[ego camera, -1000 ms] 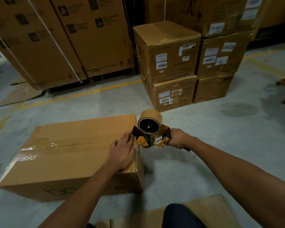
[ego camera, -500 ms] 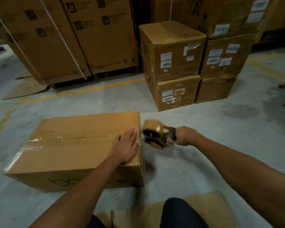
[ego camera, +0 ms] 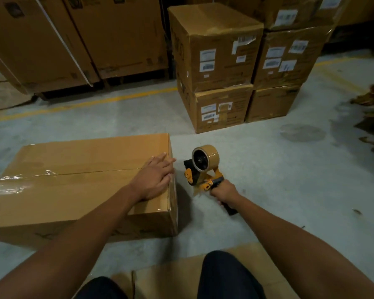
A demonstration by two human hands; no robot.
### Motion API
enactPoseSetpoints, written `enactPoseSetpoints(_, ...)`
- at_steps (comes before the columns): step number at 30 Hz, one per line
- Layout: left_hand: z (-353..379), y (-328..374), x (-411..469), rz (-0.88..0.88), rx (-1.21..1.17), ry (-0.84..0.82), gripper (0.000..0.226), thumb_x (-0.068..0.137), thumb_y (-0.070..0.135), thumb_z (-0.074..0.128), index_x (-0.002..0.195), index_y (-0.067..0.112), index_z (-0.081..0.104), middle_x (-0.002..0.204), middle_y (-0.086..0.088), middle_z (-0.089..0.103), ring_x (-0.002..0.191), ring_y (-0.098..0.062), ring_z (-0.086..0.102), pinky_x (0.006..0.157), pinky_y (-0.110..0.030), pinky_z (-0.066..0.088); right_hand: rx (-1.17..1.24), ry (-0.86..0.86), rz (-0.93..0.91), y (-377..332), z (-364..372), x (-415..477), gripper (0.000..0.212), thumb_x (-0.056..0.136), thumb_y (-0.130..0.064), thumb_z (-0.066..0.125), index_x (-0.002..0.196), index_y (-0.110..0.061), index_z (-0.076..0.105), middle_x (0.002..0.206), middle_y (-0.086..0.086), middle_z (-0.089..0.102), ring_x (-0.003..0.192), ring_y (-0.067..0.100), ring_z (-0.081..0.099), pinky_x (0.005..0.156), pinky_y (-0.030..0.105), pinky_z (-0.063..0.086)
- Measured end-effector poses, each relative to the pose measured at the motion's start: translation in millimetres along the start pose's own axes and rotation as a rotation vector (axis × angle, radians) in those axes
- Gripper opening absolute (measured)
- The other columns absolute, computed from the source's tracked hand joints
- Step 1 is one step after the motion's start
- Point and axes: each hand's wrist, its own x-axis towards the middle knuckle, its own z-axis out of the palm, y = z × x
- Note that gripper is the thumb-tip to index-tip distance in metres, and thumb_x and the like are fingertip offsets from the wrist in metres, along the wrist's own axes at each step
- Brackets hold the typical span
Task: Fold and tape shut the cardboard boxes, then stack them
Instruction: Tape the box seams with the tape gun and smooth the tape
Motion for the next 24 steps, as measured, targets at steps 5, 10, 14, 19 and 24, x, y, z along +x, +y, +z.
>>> enactPoseSetpoints(5,3.8,-9.1,22.3,0.042,0.055,0.025,0.055,0.094,0.047,0.027,0.107,0.022,0.073,0.123,0.007,0.062,0.142,-0.027,0.030,0.114,-0.050,0.029,0.377,-0.156,0.258,4.9,27.9,22.6,0.007,0.088,-0.009,0.066,0.086,-0.003,0.063,0.056,0.014,0.060,0.050,0.026,0.060,0.053,0.033,0.048)
enactPoseSetpoints(10,5.7,-6.5,29.0,0.008,-0.018,0.057,0.046,0.098,0.041,0.034,0.108,0.020,0.073,0.149,0.002,0.048,0.150,-0.020,0.015,0.122,-0.043,0.011,0.566,-0.219,0.376,21.9,52.8,38.2,0.017,0.090,-0.001,0.061,0.106,-0.005,0.054,0.059,0.019,0.064,0.051,0.030,0.065,0.052,0.034,0.052)
enactPoseSetpoints(14,9.7,-7.9,28.4,0.006,-0.022,0.064,0.037,0.102,0.035,0.038,0.101,0.020,0.072,0.164,0.005,0.023,0.153,-0.016,0.003,0.122,-0.038,0.001,0.523,-0.093,0.377,39.7,58.8,41.1,0.023,0.085,-0.004,0.072,0.104,0.000,0.060,0.063,0.019,0.066,0.048,0.031,0.065,0.053,0.041,0.057)
enactPoseSetpoints(19,12.8,-5.5,29.0,-0.059,0.081,-0.004,0.051,0.099,0.042,0.022,0.140,0.031,0.050,0.167,0.003,-0.002,0.153,-0.017,-0.009,0.123,-0.048,-0.004,0.066,0.134,0.354,29.5,55.4,22.9,0.026,0.084,-0.037,0.071,0.076,-0.016,0.057,0.082,0.009,0.064,0.085,0.030,0.065,0.076,0.037,0.052)
enactPoseSetpoints(24,14.0,2.8,18.8,-0.297,0.036,-0.025,0.072,0.101,0.059,0.012,0.156,0.025,-0.017,0.159,-0.003,-0.028,0.149,-0.022,-0.022,0.120,-0.049,-0.010,0.046,0.351,0.051,-44.9,57.1,-2.4,0.029,0.091,-0.024,0.059,0.113,-0.005,0.065,0.115,0.020,0.067,0.105,0.037,0.063,0.091,0.044,0.053)
